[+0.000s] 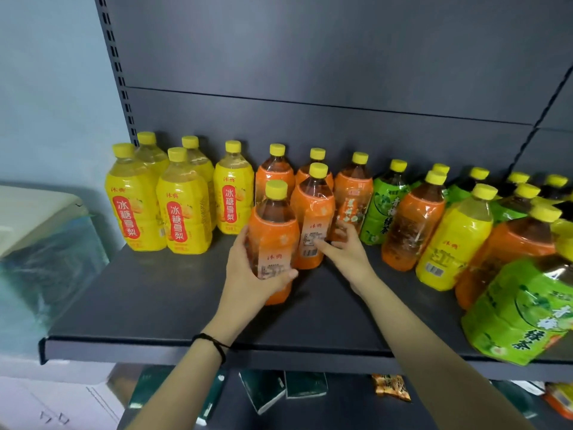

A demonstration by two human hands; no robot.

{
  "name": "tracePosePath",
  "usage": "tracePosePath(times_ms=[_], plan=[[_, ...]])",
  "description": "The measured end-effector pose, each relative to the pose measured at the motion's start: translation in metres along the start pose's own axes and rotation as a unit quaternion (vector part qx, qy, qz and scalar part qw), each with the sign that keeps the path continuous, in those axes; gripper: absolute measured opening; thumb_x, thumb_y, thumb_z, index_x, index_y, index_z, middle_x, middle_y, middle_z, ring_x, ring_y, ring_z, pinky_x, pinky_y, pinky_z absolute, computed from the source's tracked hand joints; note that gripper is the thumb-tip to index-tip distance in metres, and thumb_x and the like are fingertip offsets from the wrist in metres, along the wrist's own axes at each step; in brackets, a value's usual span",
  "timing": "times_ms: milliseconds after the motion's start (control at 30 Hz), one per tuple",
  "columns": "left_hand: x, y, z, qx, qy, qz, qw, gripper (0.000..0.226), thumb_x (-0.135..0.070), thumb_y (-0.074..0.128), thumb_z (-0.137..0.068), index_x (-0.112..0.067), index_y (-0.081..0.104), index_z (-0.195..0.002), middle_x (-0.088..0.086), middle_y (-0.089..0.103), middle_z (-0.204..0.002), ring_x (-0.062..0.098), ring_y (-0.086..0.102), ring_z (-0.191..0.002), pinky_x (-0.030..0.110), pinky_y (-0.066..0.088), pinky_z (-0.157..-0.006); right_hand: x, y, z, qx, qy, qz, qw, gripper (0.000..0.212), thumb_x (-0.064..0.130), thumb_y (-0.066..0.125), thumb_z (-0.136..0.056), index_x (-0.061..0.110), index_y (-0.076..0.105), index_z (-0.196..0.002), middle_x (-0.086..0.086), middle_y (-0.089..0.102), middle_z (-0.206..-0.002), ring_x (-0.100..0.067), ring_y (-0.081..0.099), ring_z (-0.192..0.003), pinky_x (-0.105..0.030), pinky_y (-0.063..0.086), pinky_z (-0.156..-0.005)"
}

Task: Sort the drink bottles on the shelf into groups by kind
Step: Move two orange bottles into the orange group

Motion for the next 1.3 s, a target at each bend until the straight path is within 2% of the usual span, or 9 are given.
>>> tracePosePath(times_ms=[200,367,533,667,767,900,1033,1167,1300], plan=[[0.008,0.009,-0.027,0.026,-0.004,-0.006,1.0,0.111,-0.046,0.086,-0.053,-0.036,0.022,-0.143,-0.014,0.045,-0.138,-0.001,0.047,-0.122,0.022,0.042,-0.096,-0.001,0.011,-0.029,0.076,-0.031,-0.081,0.993,0.101,0.024,0.083,-0.073,0.038,0.016,-0.148,0.005,0.037,-0.148,-0.014,0.039,-0.135,-0.043,0.041,-0.108],[0.018,-0.006,-0.045,0.089,-0.021,0.024,0.996,0.092,-0.035,0.092,-0.052,-0.047,0.025,-0.114,-0.016,0.045,-0.124,-0.011,0.052,-0.111,0.017,0.05,-0.086,-0.007,0.013,-0.027,0.064,-0.021,-0.084,0.994,0.1,0.019,0.082,-0.074,0.035,0.02,-0.15,0.001,0.043,-0.143,-0.017,0.045,-0.13,-0.042,0.046,-0.103],[0.035,-0.041,-0.052,0.018,-0.031,0.037,0.999,0.076,-0.047,0.083,-0.044,-0.036,0.048,-0.111,-0.013,0.056,-0.119,0.005,0.056,-0.111,0.031,0.05,-0.09,-0.011,0.008,-0.017,0.046,-0.021,-0.06,0.997,0.08,0.02,0.081,-0.073,0.024,0.037,-0.139,-0.001,0.049,-0.118,-0.009,0.052,-0.103,-0.02,0.046,-0.079],[0.043,-0.028,-0.04,0.016,-0.053,0.067,0.996,0.079,-0.052,0.08,-0.052,-0.044,0.044,-0.122,-0.012,0.056,-0.123,0.0,0.057,-0.111,0.018,0.05,-0.081,-0.01,0.011,-0.023,0.099,0.001,-0.137,0.986,0.054,0.014,0.077,-0.078,0.019,0.037,-0.114,-0.001,0.054,-0.123,-0.014,0.057,-0.108,-0.023,0.049,-0.081],[0.04,-0.017,-0.039,0.005,-0.047,0.065,0.997,0.082,-0.036,0.085,-0.065,-0.034,0.037,-0.133,-0.019,0.053,-0.121,-0.016,0.055,-0.102,0.007,0.048,-0.074,-0.009,0.016,-0.029,0.134,-0.004,-0.168,0.977,0.071,0.019,0.081,-0.068,0.028,0.032,-0.118,-0.001,0.052,-0.134,-0.017,0.051,-0.124,-0.036,0.047,-0.1],[0.038,-0.018,-0.038,-0.008,-0.034,0.044,0.998,0.081,-0.026,0.079,-0.068,-0.028,0.036,-0.137,-0.024,0.052,-0.119,-0.023,0.052,-0.099,0.001,0.045,-0.073,-0.009,0.013,-0.025,0.135,-0.014,-0.102,0.986,0.109,0.041,0.089,-0.052,0.042,0.023,-0.14,0.005,0.041,-0.143,-0.015,0.044,-0.129,-0.041,0.042,-0.106],[0.038,-0.012,-0.035,-0.012,-0.04,0.057,0.997,0.094,-0.045,0.086,-0.06,-0.032,0.035,-0.138,-0.026,0.053,-0.121,-0.015,0.054,-0.107,0.01,0.049,-0.081,-0.017,0.004,-0.01,0.113,-0.023,-0.096,0.989,0.106,0.048,0.088,-0.046,0.036,0.036,-0.138,0.005,0.048,-0.14,-0.016,0.049,-0.128,-0.046,0.044,-0.105],[0.042,-0.001,-0.037,-0.053,-0.053,0.077,0.994,0.1,-0.059,0.081,-0.052,-0.034,0.035,-0.137,-0.017,0.057,-0.126,0.0,0.057,-0.114,0.034,0.05,-0.095,-0.018,0.009,0.007,0.091,-0.045,-0.16,0.982,0.094,0.037,0.087,-0.045,0.043,0.037,-0.125,0.006,0.057,-0.128,-0.01,0.059,-0.115,-0.033,0.055,-0.088],[0.045,0.001,-0.048,-0.059,-0.039,0.049,0.996,0.098,-0.071,0.077,-0.049,-0.039,0.038,-0.133,-0.012,0.05,-0.132,0.005,0.052,-0.12,0.039,0.048,-0.099,-0.017,0.008,0.006,0.049,-0.044,-0.188,0.98,0.093,0.025,0.093,-0.053,0.035,0.039,-0.128,0.008,0.059,-0.123,-0.005,0.062,-0.108,-0.022,0.057,-0.074]])
Point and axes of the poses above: each hand's wrist, its own z-axis away from the middle knuckle, its own y-axis out of the palm, x = y × z, the point moved 6 cm from there along -z, towards the middle knuckle
